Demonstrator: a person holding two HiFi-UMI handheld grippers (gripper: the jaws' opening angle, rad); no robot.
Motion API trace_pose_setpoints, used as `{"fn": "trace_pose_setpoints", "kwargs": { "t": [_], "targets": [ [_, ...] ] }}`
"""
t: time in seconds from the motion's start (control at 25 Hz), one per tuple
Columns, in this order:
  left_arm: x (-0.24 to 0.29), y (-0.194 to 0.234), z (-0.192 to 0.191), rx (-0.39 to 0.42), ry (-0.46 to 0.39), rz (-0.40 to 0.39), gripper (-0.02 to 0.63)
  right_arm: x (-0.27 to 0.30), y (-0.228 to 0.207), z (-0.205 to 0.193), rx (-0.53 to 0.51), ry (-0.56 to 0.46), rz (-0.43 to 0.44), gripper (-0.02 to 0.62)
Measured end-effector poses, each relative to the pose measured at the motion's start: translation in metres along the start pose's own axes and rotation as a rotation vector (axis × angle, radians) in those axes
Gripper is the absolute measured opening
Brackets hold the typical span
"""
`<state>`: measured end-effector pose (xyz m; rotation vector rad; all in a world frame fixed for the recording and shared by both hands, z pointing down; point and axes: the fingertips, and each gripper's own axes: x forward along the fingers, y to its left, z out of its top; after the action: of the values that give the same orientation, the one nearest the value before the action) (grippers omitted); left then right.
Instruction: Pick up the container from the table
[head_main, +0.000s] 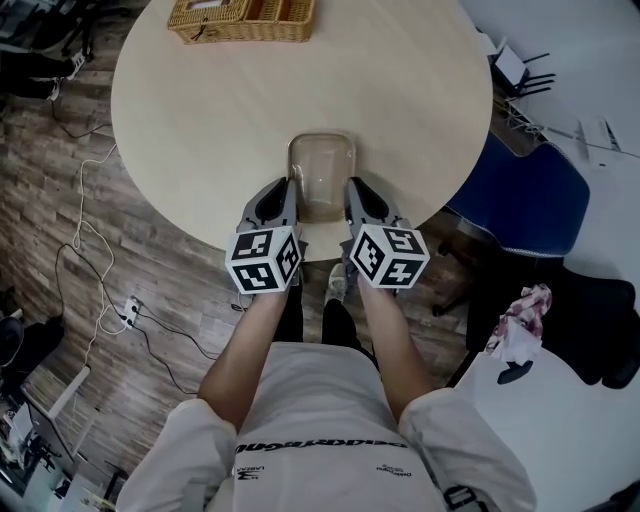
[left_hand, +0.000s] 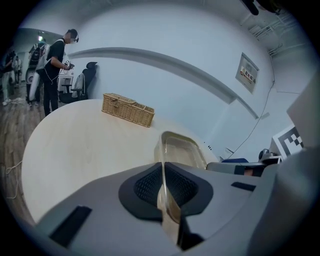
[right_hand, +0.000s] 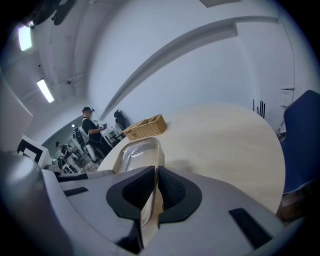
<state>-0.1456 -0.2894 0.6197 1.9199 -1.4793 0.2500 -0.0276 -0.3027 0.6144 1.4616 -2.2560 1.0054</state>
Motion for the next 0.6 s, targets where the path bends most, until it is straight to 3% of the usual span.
{"fn": "trace_pose_setpoints", "kwargs": {
  "t": [0.6],
  "targets": [
    [-0.082,-0.071,0.039,0.058,-0.149,-0.012,0.034,-0.098,0.026,0.045,-0.085,-0.126,0.069,0.054]
  ]
}}
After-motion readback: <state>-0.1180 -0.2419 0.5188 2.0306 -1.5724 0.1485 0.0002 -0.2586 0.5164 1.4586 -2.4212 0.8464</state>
